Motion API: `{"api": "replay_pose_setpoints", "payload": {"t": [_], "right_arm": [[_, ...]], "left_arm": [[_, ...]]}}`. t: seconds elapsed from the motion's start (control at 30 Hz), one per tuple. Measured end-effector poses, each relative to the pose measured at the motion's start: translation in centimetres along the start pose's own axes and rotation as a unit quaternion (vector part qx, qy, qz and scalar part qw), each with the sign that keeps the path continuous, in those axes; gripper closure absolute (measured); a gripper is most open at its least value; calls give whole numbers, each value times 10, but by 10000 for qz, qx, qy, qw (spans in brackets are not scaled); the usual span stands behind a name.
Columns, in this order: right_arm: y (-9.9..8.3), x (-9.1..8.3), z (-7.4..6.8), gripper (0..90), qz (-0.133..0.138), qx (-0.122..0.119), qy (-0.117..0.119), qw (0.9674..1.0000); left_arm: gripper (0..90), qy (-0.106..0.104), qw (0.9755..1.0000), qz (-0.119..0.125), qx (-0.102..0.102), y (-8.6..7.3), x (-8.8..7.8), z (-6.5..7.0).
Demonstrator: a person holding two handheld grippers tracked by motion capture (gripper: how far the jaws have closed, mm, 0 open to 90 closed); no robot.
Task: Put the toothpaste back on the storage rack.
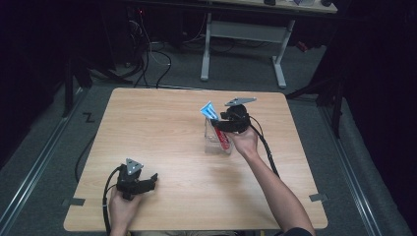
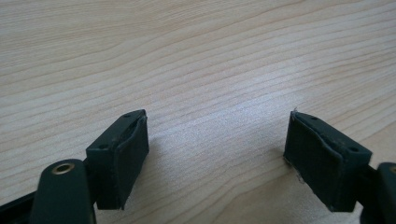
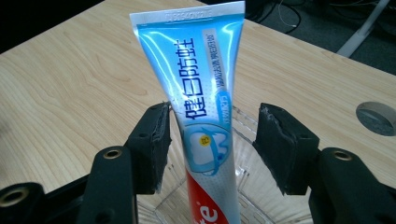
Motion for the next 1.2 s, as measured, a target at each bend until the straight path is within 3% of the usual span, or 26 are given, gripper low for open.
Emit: {"api": "replay_pose_setpoints", "payload": {"t": [1.2], "right_arm": [[-3,-49,13,494,389,136,-283,9988]], "left_arm": [[224,7,10000,-6,7,0,0,0]]}}
Point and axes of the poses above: each handheld gripper's, and its own axes: x roughly forward along the jaws, y roughly out of its top, z roughly to its right, the point moved 1 cm from there along x, roughly forward along the jaws, and after that the axes turned 9 degrees about y, right-handed, at the moved point
